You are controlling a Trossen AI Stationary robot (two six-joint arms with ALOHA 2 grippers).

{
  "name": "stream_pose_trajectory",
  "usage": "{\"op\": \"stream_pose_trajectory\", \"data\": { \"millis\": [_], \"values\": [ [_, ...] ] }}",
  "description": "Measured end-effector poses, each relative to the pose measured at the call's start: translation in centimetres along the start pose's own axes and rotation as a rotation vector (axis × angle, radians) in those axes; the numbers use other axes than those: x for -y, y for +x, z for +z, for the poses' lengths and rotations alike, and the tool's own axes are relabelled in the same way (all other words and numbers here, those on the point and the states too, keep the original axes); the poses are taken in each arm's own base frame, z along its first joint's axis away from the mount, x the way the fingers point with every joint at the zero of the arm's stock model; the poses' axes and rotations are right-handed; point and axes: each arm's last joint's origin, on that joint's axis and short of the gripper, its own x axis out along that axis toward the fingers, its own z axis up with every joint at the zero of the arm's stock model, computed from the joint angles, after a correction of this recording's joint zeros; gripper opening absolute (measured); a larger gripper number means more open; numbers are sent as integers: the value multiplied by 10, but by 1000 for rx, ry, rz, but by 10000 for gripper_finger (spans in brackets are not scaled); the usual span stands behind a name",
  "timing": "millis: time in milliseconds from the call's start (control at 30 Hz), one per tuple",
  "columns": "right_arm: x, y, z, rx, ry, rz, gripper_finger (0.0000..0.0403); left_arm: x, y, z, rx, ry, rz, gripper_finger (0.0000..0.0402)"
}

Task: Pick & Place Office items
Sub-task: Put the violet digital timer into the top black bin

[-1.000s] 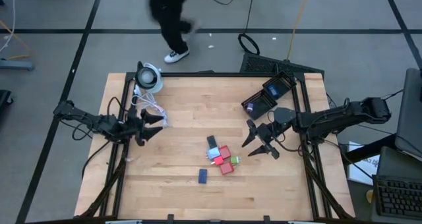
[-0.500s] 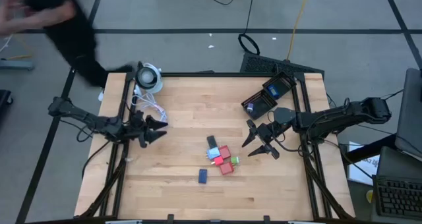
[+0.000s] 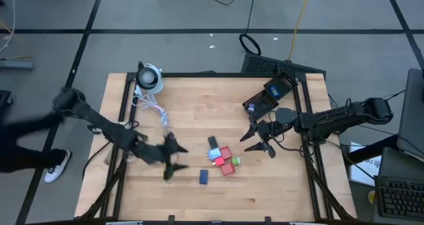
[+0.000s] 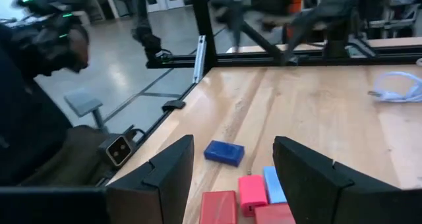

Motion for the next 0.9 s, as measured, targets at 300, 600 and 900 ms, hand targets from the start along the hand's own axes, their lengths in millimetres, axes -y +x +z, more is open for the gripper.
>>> {"op": "stream_pose_trajectory", "data": {
  "millis": [300, 600, 900],
  "values": [
    [1, 0, 1, 16, -8, -24, 196, 56, 78, 13, -389, 157, 159, 324],
    [5, -1, 3, 49, 16, -194, 196, 73, 129, 10, -435, 62, 208, 323],
    [5, -1, 8, 108, 19, -199, 196, 56, 144, -2, -528, -455, 373, 324]
  ]
}}
